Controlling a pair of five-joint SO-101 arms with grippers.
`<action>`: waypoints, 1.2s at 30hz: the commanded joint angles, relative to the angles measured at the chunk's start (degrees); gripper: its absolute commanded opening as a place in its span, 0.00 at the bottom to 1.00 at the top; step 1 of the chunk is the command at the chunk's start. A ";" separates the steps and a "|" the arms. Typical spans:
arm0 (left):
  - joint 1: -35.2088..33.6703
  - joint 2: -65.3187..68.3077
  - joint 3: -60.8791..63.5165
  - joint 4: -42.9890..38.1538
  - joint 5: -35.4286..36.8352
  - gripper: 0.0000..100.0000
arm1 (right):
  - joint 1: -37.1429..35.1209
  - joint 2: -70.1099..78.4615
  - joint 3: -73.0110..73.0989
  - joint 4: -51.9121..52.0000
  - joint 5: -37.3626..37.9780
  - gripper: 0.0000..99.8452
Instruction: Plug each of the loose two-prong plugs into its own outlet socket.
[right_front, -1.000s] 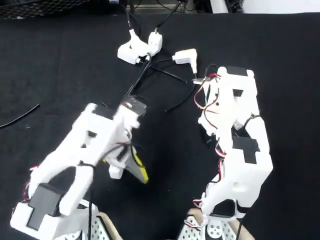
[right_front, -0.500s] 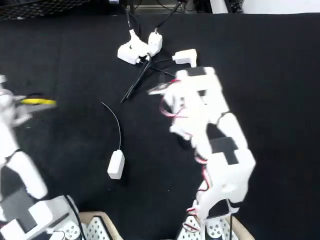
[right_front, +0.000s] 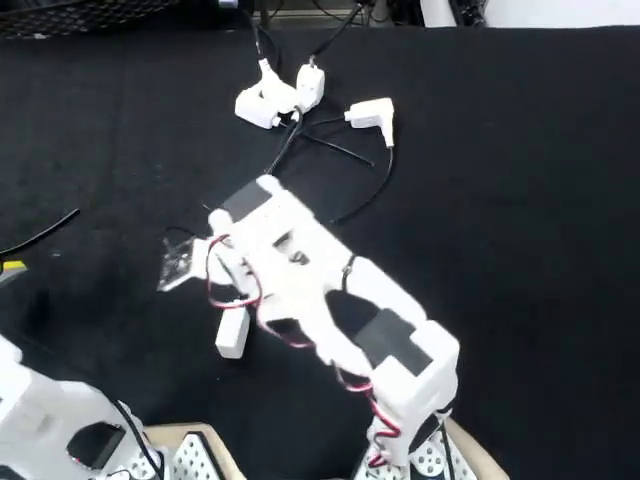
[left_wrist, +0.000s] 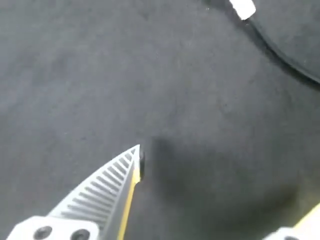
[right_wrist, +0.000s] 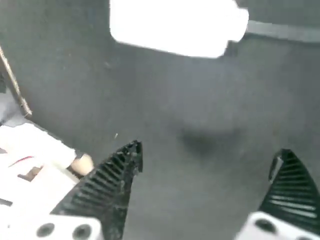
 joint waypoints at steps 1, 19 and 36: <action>2.42 2.81 -5.93 -3.34 0.09 0.52 | -3.60 1.63 -3.82 -2.02 1.85 0.38; 10.07 29.27 -37.49 6.33 0.18 0.52 | 2.46 18.15 -19.91 3.25 -5.10 0.22; 9.45 42.46 -66.95 25.05 0.18 0.44 | 5.01 12.88 -10.07 3.43 -15.03 0.31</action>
